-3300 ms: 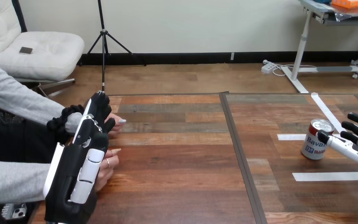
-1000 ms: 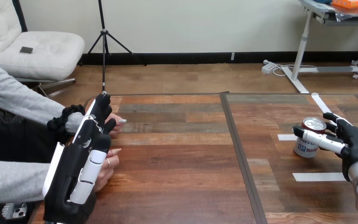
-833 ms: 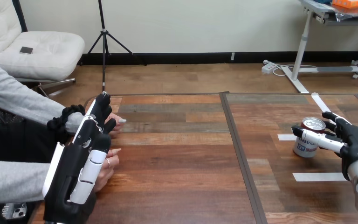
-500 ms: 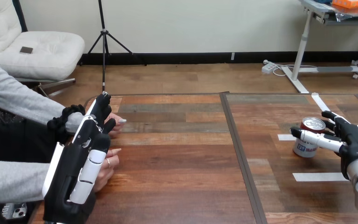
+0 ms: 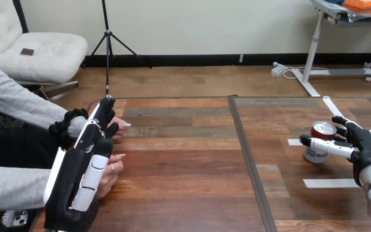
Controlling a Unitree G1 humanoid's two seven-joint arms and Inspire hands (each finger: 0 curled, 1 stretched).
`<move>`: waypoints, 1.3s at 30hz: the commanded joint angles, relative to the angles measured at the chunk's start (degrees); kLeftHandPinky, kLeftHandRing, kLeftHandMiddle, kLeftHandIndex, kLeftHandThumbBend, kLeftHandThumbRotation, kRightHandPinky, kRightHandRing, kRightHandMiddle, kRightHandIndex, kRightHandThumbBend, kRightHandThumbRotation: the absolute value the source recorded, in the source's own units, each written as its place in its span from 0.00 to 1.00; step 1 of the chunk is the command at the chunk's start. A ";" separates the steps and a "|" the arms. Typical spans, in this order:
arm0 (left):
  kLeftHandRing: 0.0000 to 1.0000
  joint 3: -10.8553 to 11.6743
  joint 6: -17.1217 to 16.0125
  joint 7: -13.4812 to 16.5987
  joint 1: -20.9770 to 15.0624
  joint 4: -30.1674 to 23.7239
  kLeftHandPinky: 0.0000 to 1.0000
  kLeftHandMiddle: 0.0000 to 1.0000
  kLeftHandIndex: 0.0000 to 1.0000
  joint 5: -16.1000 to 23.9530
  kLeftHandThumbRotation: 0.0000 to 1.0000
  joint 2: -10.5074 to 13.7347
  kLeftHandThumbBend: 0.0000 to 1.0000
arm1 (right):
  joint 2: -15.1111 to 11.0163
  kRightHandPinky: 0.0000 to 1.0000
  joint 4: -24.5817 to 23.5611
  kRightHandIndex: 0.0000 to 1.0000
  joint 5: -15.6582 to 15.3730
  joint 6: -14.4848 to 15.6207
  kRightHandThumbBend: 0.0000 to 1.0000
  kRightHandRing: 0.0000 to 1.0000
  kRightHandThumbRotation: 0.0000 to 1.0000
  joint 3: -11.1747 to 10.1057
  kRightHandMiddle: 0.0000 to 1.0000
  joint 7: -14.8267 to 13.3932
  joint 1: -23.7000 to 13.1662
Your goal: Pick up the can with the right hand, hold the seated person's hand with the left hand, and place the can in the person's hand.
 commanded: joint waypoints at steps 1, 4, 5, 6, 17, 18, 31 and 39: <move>1.00 0.98 -0.75 -0.03 -1.60 -3.10 0.97 1.00 0.93 0.05 0.84 0.99 0.66 | 0.80 0.78 0.02 0.88 0.13 -0.48 1.00 0.86 0.12 0.21 0.86 -0.29 -5.04; 1.00 0.98 -0.96 -0.17 -1.76 -2.91 0.97 1.00 0.93 -0.28 0.84 0.91 0.66 | 0.82 0.78 0.06 0.88 0.16 -0.49 1.00 0.86 0.10 0.19 0.86 -0.26 -5.03; 1.00 0.98 -0.96 -0.19 -1.82 -2.86 0.97 1.00 0.93 -0.37 0.84 0.91 0.66 | 0.81 0.78 0.10 0.87 0.11 -0.51 1.00 0.85 0.09 0.23 0.86 -0.29 -5.04; 1.00 0.98 -0.96 -0.21 -1.87 -2.80 0.97 1.00 0.93 -0.43 0.84 0.90 0.66 | 0.81 0.78 0.12 0.87 0.07 -0.52 1.00 0.85 0.08 0.26 0.86 -0.31 -5.04; 1.00 1.09 -1.17 -0.47 -2.19 -2.45 0.98 1.00 0.93 -0.42 0.84 1.33 0.66 | 0.94 0.72 0.01 0.78 -0.21 -1.05 0.98 0.78 0.01 0.47 0.78 -1.26 -4.92; 1.00 1.10 -1.20 -0.49 -2.24 -2.41 0.98 1.00 0.93 -0.41 0.84 1.37 0.66 | 0.94 0.70 0.00 0.77 -0.32 -1.10 0.97 0.76 0.00 0.55 0.77 -1.44 -4.92; 1.00 1.11 -1.90 -0.53 -2.60 -1.97 0.99 1.00 0.94 -0.48 0.84 1.45 0.63 | 0.54 0.53 -0.01 0.63 -2.39 -1.70 0.83 0.60 0.00 2.20 0.62 -3.32 -4.69; 1.00 0.92 -1.04 -0.27 -2.31 -2.65 0.99 1.00 0.93 -0.95 0.84 1.31 0.65 | 0.17 0.49 -0.09 0.58 -3.47 -1.40 0.77 0.57 0.00 3.20 0.59 -3.81 -4.69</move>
